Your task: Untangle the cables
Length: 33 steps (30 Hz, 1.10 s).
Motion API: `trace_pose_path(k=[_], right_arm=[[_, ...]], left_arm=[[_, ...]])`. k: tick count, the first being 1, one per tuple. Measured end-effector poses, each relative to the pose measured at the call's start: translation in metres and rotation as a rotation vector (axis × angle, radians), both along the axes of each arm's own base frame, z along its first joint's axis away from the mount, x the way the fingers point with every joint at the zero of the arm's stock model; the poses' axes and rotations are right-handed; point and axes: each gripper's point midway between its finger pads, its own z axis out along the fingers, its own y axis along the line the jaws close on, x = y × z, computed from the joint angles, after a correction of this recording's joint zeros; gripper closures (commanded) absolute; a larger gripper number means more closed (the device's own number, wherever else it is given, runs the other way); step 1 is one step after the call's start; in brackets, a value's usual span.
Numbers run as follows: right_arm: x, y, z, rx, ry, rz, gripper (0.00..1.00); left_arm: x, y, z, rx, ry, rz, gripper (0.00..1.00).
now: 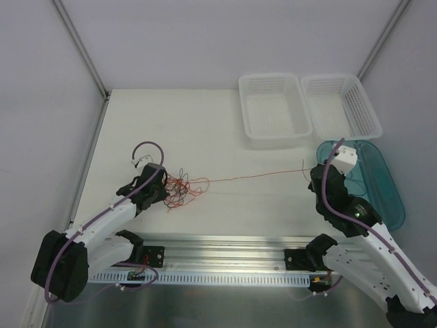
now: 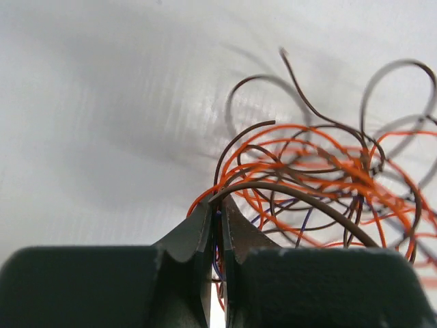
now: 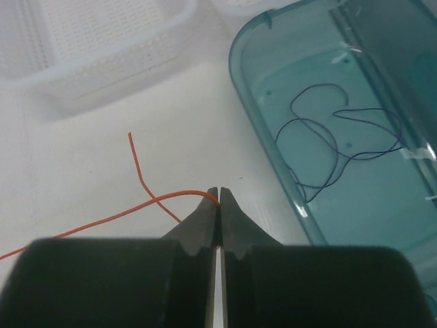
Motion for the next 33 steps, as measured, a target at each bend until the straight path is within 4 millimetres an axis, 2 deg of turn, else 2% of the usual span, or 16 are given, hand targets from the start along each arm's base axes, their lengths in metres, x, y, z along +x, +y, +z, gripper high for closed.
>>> trace_pose_path(k=[4,7,10,13,16,17,19,20,22,24,28,33], right_arm=[[-0.002,-0.025,0.033,-0.032,-0.032,-0.059,0.99],[-0.004,-0.030,0.051,-0.037,-0.044,-0.052,0.99],[-0.004,-0.021,0.062,-0.025,-0.038,0.018,0.95],[0.002,0.000,0.065,-0.007,0.002,0.132,0.80],[0.007,0.033,0.046,0.030,0.086,0.283,0.66],[0.008,0.046,0.034,0.049,0.125,0.336,0.56],[0.008,0.068,0.007,0.079,0.202,0.425,0.46],[0.005,0.078,-0.010,0.085,0.252,0.466,0.38],[-0.003,0.096,-0.036,0.089,0.336,0.549,0.32],[-0.011,0.115,-0.050,0.094,0.395,0.639,0.28],[-0.017,0.158,-0.056,0.109,0.411,0.812,0.27],[-0.028,0.221,-0.069,0.120,0.422,1.009,0.27]], left_arm=[[0.003,0.010,0.008,-0.006,-0.027,0.044,1.00],[0.003,0.020,0.012,-0.007,-0.040,0.088,1.00],[0.002,0.024,0.015,-0.007,-0.046,0.107,1.00],[0.000,0.024,0.019,-0.009,-0.047,0.100,1.00],[0.003,0.020,0.028,-0.022,-0.052,0.073,1.00],[0.004,0.017,0.032,-0.031,-0.053,0.051,1.00],[0.007,0.009,0.040,-0.053,-0.065,0.009,1.00],[0.008,0.004,0.045,-0.067,-0.071,-0.016,1.00],[0.009,-0.003,0.053,-0.084,-0.084,-0.063,1.00],[0.009,-0.012,0.059,-0.101,-0.091,-0.115,1.00],[0.004,-0.025,0.066,-0.119,-0.082,-0.197,1.00],[0.000,-0.028,0.078,-0.114,-0.085,-0.246,1.00]])
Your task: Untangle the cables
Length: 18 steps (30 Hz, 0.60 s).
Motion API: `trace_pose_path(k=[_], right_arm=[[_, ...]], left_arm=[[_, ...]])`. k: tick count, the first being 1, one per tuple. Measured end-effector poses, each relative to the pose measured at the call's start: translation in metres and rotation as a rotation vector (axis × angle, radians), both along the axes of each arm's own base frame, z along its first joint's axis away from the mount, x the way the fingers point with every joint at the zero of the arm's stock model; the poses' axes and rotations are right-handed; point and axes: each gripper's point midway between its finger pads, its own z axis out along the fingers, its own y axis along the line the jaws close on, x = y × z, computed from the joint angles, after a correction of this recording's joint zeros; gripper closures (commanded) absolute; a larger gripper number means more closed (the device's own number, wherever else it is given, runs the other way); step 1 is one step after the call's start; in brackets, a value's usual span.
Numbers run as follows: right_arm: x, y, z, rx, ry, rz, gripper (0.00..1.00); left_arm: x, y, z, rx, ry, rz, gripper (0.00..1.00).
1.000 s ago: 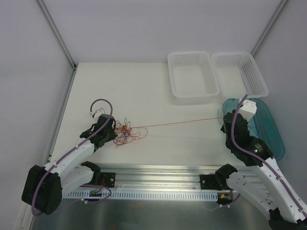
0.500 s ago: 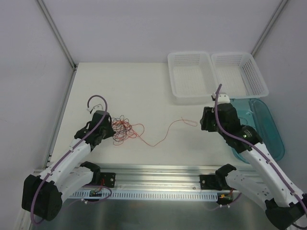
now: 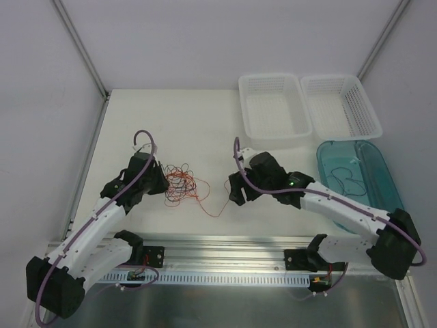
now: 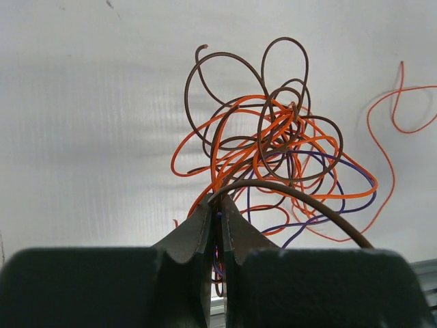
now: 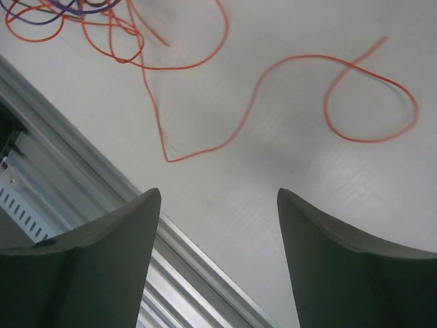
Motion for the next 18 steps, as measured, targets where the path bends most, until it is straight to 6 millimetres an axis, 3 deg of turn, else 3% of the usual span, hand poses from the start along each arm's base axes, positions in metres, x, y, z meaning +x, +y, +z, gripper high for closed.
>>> trace_pose_path(k=[5,10,18], right_arm=[[-0.009,0.064,-0.024,0.029,0.024,0.147,0.28],[-0.010,0.115,-0.052,0.046,0.052,0.206,0.34],[-0.020,0.157,-0.097,0.076,0.099,0.219,0.42]], left_arm=[[-0.001,-0.003,0.016,-0.009,-0.037,-0.035,1.00],[-0.008,-0.003,0.016,-0.008,-0.025,-0.054,1.00],[-0.013,-0.002,0.021,-0.016,-0.038,-0.057,1.00]])
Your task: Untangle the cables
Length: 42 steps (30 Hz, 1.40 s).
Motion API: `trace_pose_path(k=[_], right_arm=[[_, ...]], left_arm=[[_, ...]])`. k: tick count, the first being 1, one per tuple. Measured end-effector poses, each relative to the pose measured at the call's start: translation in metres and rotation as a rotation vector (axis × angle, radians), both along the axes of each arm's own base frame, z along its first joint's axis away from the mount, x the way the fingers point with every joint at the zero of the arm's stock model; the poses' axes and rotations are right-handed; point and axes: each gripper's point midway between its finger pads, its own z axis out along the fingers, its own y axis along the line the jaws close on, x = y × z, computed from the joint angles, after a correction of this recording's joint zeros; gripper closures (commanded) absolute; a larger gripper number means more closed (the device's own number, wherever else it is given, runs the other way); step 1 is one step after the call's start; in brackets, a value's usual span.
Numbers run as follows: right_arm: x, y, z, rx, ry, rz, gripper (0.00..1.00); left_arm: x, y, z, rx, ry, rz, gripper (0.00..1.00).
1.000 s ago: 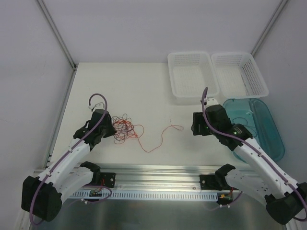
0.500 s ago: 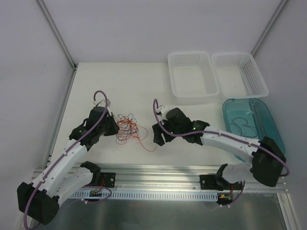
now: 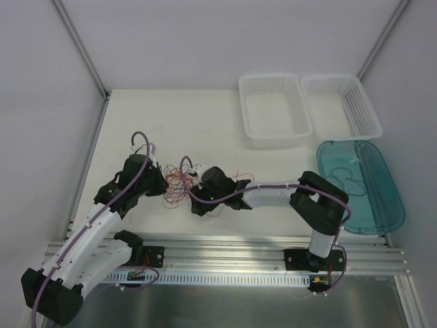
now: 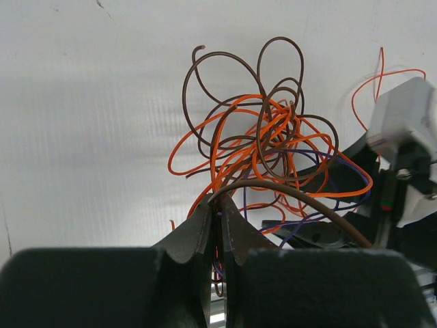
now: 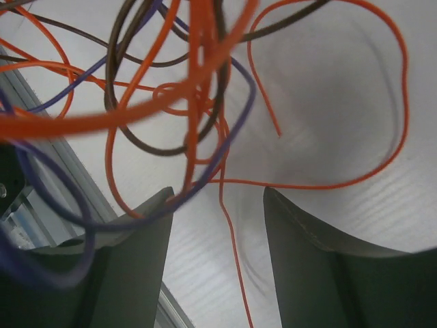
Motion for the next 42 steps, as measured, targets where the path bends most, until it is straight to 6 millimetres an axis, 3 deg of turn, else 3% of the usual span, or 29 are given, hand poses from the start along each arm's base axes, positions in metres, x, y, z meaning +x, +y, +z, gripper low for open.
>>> trace_pose_path(k=[3,6,10,15,19,24,30,34,36,42], right_arm=[[-0.007,0.011,-0.010,0.000,0.007,0.014,0.52],[-0.009,0.015,-0.011,0.002,0.000,0.004,0.82],[0.004,0.010,-0.013,-0.021,-0.042,-0.057,0.99],[0.017,-0.025,-0.012,-0.127,-0.124,-0.138,0.99],[0.035,-0.065,0.015,-0.195,-0.203,-0.237,0.99],[0.069,-0.141,0.060,-0.200,-0.265,-0.444,0.99],[0.084,-0.223,0.103,-0.132,-0.283,-0.646,0.99],[0.075,-0.239,0.141,-0.002,-0.308,-0.667,0.99],[0.067,-0.243,0.155,0.052,-0.318,-0.660,0.99],[0.056,-0.242,0.158,0.076,-0.276,-0.602,0.99]], left_arm=[[-0.001,0.000,0.000,0.000,0.002,0.000,1.00],[-0.001,0.000,0.000,0.001,0.003,0.001,1.00],[-0.001,0.001,0.000,0.003,-0.001,0.003,1.00],[-0.001,0.008,0.002,0.024,-0.013,0.028,1.00],[-0.002,0.014,0.001,0.044,-0.015,0.047,1.00],[-0.004,0.016,0.001,0.059,-0.016,0.051,1.00],[0.001,0.013,0.015,0.051,-0.052,0.051,1.00],[0.004,0.005,0.022,0.026,-0.075,0.026,1.00],[0.004,0.004,0.023,0.021,-0.076,0.023,0.91],[0.000,0.010,0.010,0.053,-0.015,0.043,0.77]])
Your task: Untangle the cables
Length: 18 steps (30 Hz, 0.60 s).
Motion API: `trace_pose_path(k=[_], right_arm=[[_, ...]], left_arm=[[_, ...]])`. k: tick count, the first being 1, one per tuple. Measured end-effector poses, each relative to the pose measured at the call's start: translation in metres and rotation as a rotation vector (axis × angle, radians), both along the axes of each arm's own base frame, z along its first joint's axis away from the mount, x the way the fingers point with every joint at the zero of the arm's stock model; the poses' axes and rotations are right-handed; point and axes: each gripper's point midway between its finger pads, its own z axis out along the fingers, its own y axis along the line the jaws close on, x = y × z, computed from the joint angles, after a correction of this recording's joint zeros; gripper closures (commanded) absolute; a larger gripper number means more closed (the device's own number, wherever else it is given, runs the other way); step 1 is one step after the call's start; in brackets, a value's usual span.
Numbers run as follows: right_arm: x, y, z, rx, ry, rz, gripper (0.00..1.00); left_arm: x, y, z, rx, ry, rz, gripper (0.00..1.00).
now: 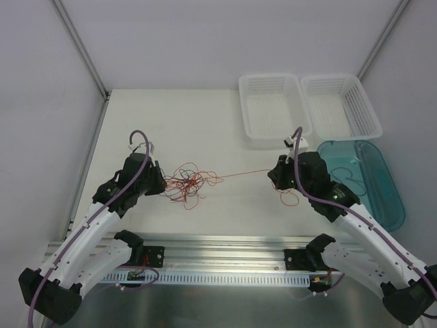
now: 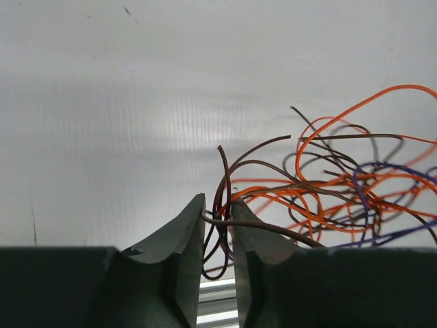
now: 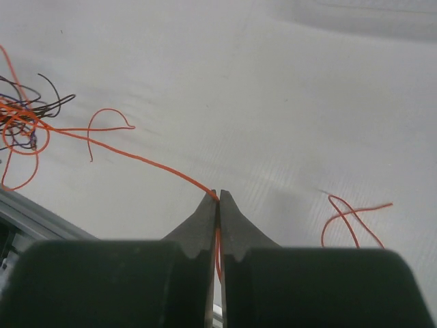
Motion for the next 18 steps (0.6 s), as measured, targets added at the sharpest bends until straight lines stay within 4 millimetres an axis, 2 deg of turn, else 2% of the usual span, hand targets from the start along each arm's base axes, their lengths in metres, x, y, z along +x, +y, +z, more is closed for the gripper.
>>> trace_pose_path(k=[2,3,4,6,7,8,10,11,14,16,18], right_arm=[[-0.001,0.007,-0.012,-0.011,0.048,0.030,0.99],[-0.001,0.010,-0.019,-0.019,0.074,0.042,0.99],[-0.001,0.014,-0.028,-0.033,0.109,0.054,0.99],[-0.002,0.020,-0.049,-0.061,0.183,0.074,0.93],[-0.004,0.024,-0.059,-0.072,0.220,0.086,0.87],[-0.006,0.028,-0.069,-0.089,0.258,0.097,0.74],[-0.012,0.035,-0.088,-0.125,0.317,0.128,0.64],[-0.017,0.039,-0.097,-0.149,0.346,0.148,0.52],[-0.039,0.052,-0.116,-0.226,0.398,0.233,0.40],[-0.051,0.061,-0.115,-0.265,0.395,0.294,0.39],[-0.054,0.069,-0.107,-0.277,0.368,0.333,0.36]], left_arm=[[-0.001,-0.001,-0.003,0.002,0.014,-0.006,0.67],[-0.001,-0.001,-0.003,-0.002,0.018,-0.011,0.66],[-0.003,-0.004,-0.002,-0.014,0.019,-0.021,0.61],[-0.004,-0.006,0.000,-0.028,0.015,-0.037,0.52],[-0.006,-0.008,0.001,-0.036,0.012,-0.045,0.43],[-0.007,-0.010,0.002,-0.047,0.009,-0.055,0.30],[-0.010,-0.013,0.002,-0.066,0.009,-0.069,0.21],[-0.011,-0.014,0.002,-0.077,0.013,-0.072,0.14],[-0.015,-0.021,-0.004,-0.111,0.040,-0.086,0.10],[-0.018,-0.026,-0.011,-0.133,0.065,-0.099,0.10],[-0.020,-0.034,-0.017,-0.146,0.093,-0.117,0.10]])
